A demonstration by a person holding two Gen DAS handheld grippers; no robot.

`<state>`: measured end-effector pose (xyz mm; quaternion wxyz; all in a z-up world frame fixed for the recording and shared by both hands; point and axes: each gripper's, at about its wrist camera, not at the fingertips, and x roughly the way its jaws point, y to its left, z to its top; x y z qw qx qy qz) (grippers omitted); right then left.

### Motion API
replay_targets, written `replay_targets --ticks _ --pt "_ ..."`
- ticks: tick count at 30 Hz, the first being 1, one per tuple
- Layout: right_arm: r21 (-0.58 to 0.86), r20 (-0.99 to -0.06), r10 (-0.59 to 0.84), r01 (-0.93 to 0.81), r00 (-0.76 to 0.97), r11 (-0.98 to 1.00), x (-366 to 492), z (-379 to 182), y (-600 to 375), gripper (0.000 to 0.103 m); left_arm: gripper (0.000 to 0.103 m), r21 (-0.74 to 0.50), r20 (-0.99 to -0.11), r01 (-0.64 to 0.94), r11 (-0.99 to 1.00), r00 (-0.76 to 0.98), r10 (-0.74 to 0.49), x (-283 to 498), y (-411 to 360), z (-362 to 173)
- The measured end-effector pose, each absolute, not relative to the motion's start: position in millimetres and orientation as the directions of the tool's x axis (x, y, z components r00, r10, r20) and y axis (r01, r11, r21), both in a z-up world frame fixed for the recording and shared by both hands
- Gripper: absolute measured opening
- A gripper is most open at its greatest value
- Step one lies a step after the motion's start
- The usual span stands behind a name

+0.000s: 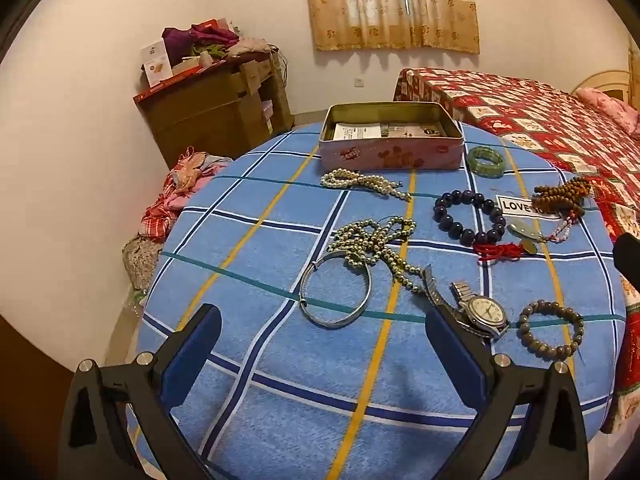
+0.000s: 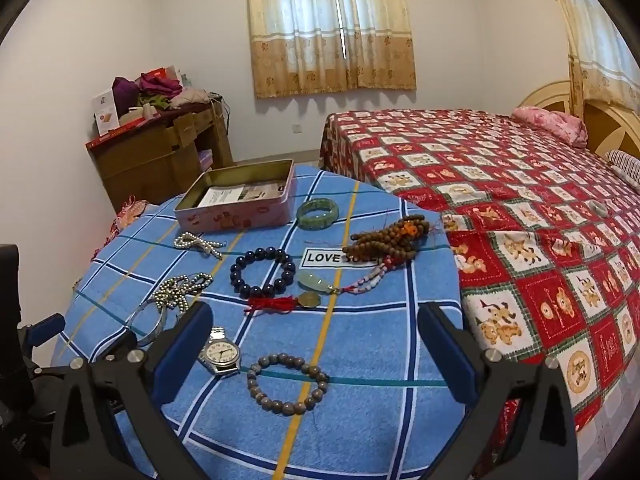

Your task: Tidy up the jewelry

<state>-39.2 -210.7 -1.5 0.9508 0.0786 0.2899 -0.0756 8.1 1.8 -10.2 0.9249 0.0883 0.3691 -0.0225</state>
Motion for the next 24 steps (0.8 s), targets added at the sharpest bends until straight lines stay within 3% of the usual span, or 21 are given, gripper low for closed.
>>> replay_targets --ticks 15,19,24 --pt "0.12 -0.465 -0.159 0.24 0.871 0.963 -55 20 -218 0.103 0.102 0.017 -0.562 0.092 0.996 0.824 -0.067 -18 12 37" --pt "0.13 -0.455 -0.163 0.246 0.875 0.961 -57 22 -220 0.103 0.102 0.019 -0.503 0.08 0.997 0.862 -0.06 -24 7 52" --pt "0.136 -0.46 -0.165 0.253 0.873 0.958 -59 23 -223 0.103 0.102 0.037 -0.508 0.072 0.997 0.86 -0.043 -23 5 50"
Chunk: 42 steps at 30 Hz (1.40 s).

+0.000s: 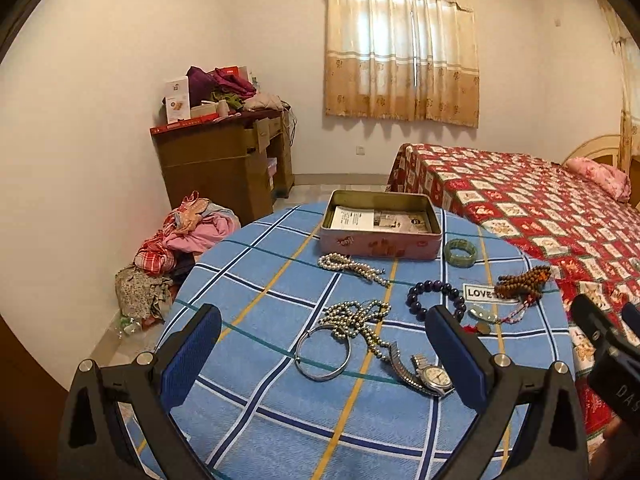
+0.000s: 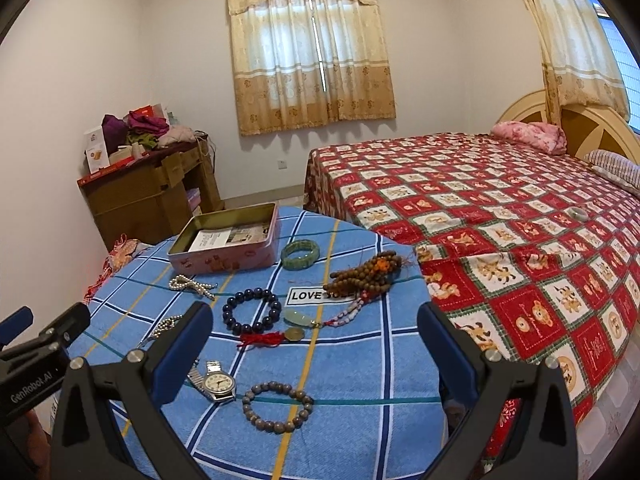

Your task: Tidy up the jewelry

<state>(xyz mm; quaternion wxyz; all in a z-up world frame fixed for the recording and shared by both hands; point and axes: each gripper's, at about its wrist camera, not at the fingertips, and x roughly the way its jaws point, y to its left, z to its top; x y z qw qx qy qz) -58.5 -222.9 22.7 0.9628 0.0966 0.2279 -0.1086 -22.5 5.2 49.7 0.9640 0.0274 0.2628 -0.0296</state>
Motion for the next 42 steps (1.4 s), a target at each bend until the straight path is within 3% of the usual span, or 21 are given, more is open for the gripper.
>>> replay_targets --ticks 27,42 --pt "0.134 -0.473 -0.163 0.253 0.866 0.958 -60 21 -219 0.103 0.102 0.069 -0.534 0.057 0.996 0.846 -0.012 -20 3 41" --pt "0.144 -0.461 -0.163 0.255 0.872 0.956 -63 21 -218 0.103 0.102 0.028 -0.47 0.069 0.997 0.882 -0.048 -30 6 53"
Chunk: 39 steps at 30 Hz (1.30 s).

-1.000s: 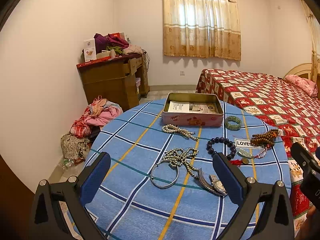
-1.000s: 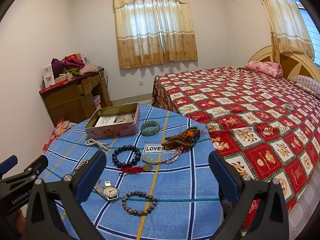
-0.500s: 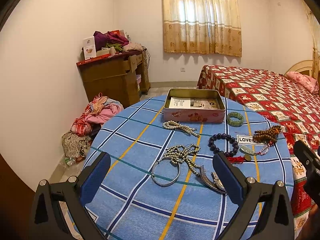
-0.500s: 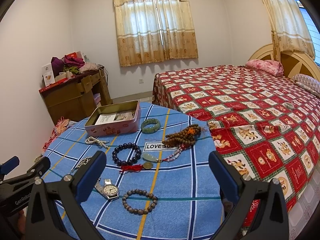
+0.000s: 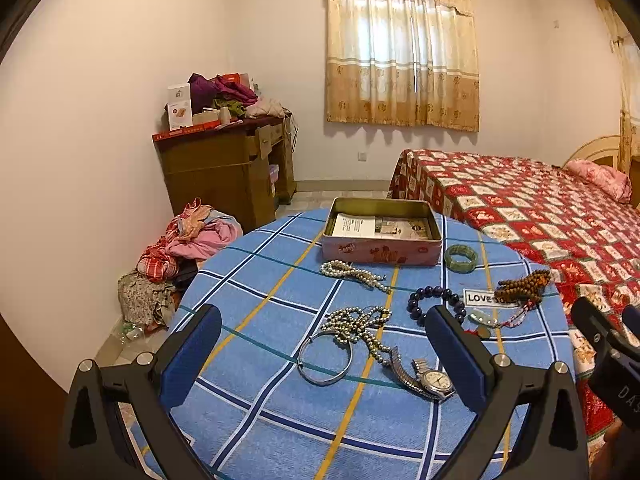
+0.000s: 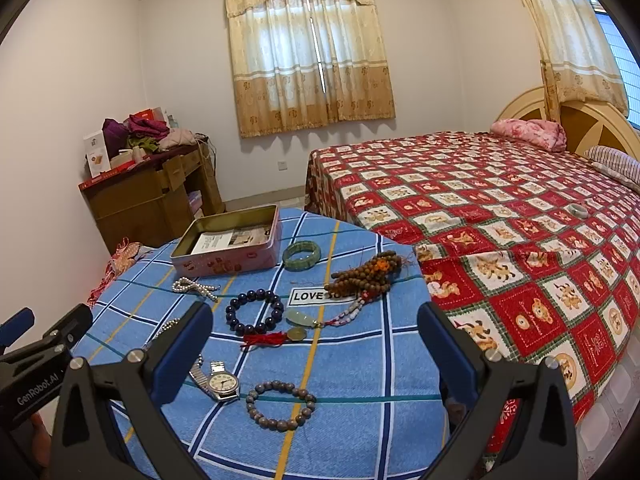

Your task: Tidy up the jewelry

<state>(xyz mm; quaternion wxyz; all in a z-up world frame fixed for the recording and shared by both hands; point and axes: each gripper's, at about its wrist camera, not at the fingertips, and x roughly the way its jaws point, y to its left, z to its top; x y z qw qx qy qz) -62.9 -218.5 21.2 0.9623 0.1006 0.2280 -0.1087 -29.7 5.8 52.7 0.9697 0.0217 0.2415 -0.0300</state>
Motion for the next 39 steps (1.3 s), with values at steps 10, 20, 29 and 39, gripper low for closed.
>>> replay_targets --ticks 10,20,29,39 --pt "0.149 -0.448 -0.17 0.261 0.878 0.954 -65 24 -219 0.103 0.102 0.003 -0.415 0.094 0.996 0.906 -0.084 -38 7 63" --pt "0.076 -0.457 -0.217 0.28 0.863 0.957 -60 19 -234 0.091 0.102 0.024 -0.447 0.161 0.987 0.884 -0.134 -27 3 49" --pt "0.073 -0.729 0.041 0.018 0.683 0.997 -22 -50 -219 0.07 0.102 0.079 -0.674 0.23 0.97 0.73 -0.118 -1 -4 -11" --pt "0.044 -0.773 0.115 -0.127 0.624 0.991 -10 -70 -203 0.046 0.102 -0.087 -0.765 0.229 0.969 0.608 -0.213 14 0 -26"
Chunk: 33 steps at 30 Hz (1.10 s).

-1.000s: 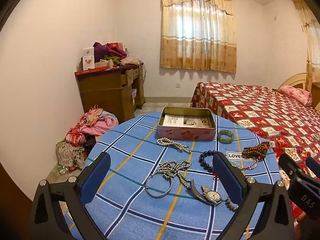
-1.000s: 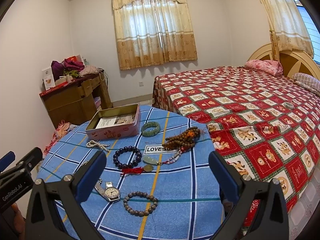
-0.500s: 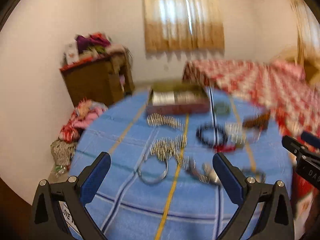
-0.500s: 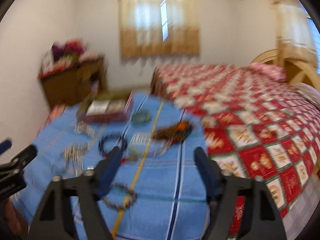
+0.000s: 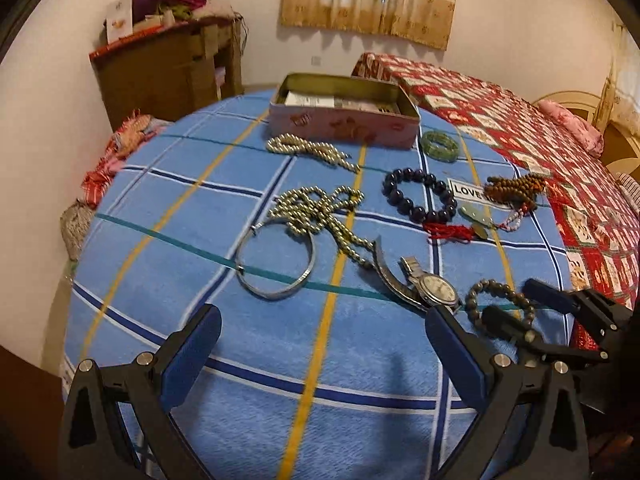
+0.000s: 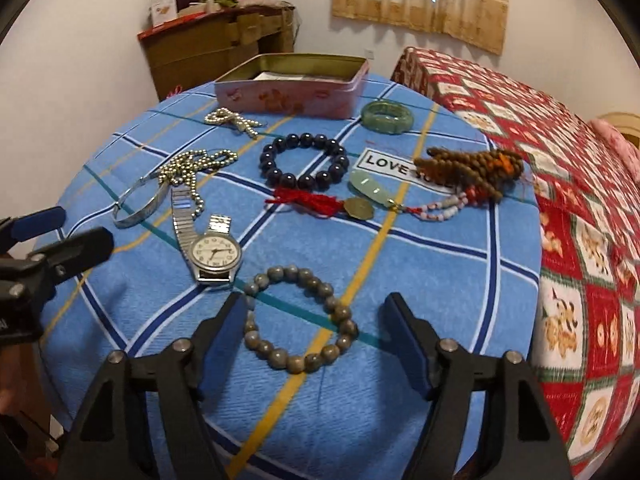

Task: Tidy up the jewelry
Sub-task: 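Grasp the grey bead bracelet with the right tool while the left tool grasps the silver watch, then lift the silver watch with the left tool while the right tool lifts the grey bracelet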

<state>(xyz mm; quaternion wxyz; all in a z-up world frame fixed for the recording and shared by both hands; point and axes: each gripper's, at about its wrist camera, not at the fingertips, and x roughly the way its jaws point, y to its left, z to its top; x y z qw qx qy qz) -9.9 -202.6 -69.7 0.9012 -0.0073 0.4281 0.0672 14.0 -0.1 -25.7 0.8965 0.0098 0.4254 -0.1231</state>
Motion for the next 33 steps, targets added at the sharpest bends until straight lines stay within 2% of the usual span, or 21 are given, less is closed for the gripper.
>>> replay_targets --ticks 1,2,6,12,14,15,16,20,26,27,28,29,33 --pt "0.034 -0.781 0.103 -0.122 0.616 0.992 -10 -71 -204 0.027 0.102 -0.091 -0.767 0.236 0.968 0.603 -0.219 14 -3 -26" --pt "0.015 -0.777 0.084 -0.115 0.624 0.993 -12 -71 -209 0.015 0.102 -0.093 -0.768 0.241 0.966 0.599 -0.224 16 -6 -26" --pt "0.116 -0.766 0.144 -0.087 0.626 0.989 -9 -67 -228 0.011 0.102 -0.121 -0.77 0.281 0.952 0.579 -0.269 19 -19 -22" --pt "0.226 -0.696 0.173 -0.016 0.697 0.974 -15 -53 -250 0.011 0.102 -0.174 -0.783 0.288 0.942 0.539 -0.31 31 -37 -26" --pt "0.229 -0.67 0.164 -0.009 0.724 0.973 -17 -46 -254 0.011 0.092 -0.168 -0.792 0.277 0.946 0.533 -0.297 35 -43 -30" --pt "0.229 -0.658 0.163 -0.01 0.736 0.973 -18 -42 -255 0.011 0.081 -0.164 -0.802 0.273 0.948 0.523 -0.289 37 -45 -33" --pt "0.229 -0.648 0.163 -0.014 0.744 0.973 -19 -40 -256 0.011 0.078 -0.167 -0.814 0.27 0.948 0.504 -0.287 38 -47 -36" --pt "0.221 -0.625 0.154 -0.015 0.765 0.975 -20 -35 -257 0.011 0.078 -0.191 -0.842 0.257 0.948 0.453 -0.292 43 -57 -50" --pt "0.243 -0.625 0.171 -0.018 0.762 0.97 -20 -40 -260 0.011 0.078 -0.073 -0.831 0.286 0.955 0.513 -0.217 45 -75 -55" --pt "0.246 -0.623 0.172 -0.019 0.763 0.969 -22 -39 -262 0.011 0.073 -0.062 -0.825 0.289 0.955 0.523 -0.212 44 -76 -55" --pt "0.248 -0.619 0.173 -0.019 0.767 0.969 -22 -37 -263 0.011 0.063 -0.038 -0.816 0.296 0.955 0.543 -0.201 43 -76 -55" --pt "0.248 -0.615 0.172 -0.018 0.769 0.969 -23 -36 -263 0.011 0.058 -0.032 -0.809 0.306 0.952 0.551 -0.204 42 -76 -55" --pt "0.243 -0.601 0.163 -0.016 0.782 0.97 -24 -28 -264 0.011 0.024 -0.081 -0.792 0.335 0.939 0.55 -0.264 45 -69 -52"
